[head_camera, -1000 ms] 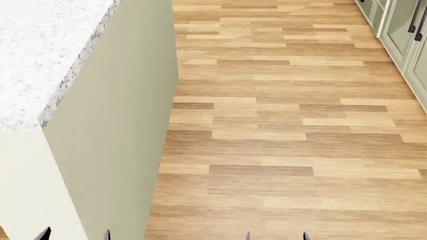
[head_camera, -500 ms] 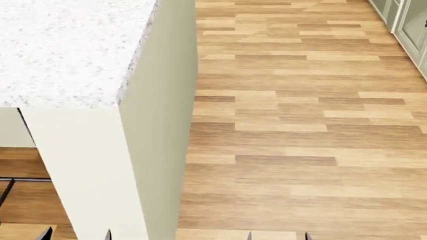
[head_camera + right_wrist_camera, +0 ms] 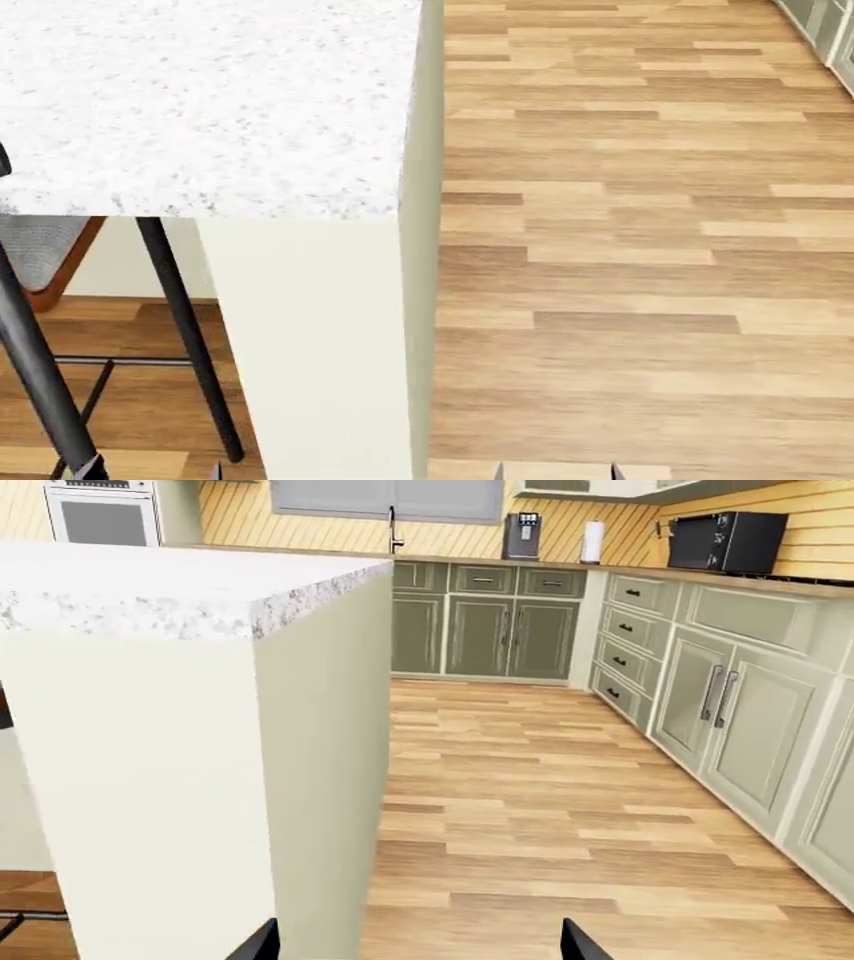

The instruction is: Place the cup inside the bowl on the dining table and move the bowl to any counter.

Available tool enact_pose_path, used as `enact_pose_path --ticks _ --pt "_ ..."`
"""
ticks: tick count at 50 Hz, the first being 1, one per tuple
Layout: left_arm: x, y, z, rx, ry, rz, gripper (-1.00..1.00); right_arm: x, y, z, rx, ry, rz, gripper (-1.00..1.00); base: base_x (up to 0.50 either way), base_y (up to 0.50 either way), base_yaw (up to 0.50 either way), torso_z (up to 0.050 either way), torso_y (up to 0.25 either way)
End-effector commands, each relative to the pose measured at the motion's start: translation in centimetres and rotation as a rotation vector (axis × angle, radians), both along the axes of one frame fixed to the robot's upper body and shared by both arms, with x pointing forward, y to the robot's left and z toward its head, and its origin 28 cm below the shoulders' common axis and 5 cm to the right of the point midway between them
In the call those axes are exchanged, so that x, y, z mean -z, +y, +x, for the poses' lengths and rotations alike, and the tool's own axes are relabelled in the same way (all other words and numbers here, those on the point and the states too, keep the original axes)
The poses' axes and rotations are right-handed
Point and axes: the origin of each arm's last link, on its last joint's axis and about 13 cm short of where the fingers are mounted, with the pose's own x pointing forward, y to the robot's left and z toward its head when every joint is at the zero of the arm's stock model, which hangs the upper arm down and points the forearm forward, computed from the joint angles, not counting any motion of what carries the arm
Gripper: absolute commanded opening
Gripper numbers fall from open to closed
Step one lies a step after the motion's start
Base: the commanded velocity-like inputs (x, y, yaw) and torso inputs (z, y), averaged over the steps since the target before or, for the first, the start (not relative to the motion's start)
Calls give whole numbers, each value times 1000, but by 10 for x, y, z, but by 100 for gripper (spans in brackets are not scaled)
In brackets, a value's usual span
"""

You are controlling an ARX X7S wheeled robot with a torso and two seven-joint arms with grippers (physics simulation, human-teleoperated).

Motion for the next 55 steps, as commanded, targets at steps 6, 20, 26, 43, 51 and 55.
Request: enact_pose_path --ticks 6,20,26,43,51,55 --pt "0 -1 1 2 2 2 100 1 1 0 -4 4 -9 100 0 500 0 0 0" --pt "0 -1 0 3 0 3 100 1 0 1 -8 7 -22 100 0 500 0 0 0" --pt "0 -1 0 4 1 4 100 0 0 1 -8 3 -5 100 0 500 0 0 0" --pt "0 1 -1 6 0 4 100 0 0 0 -7 3 -5 100 0 500 0 0 0" --pt "0 2 -1 7 -2 3 100 0 0 0 -7 2 -5 100 0 500 0 0 0" --pt "1 2 -1 8 -1 3 100 0 1 0 -9 3 -6 100 0 500 0 0 0"
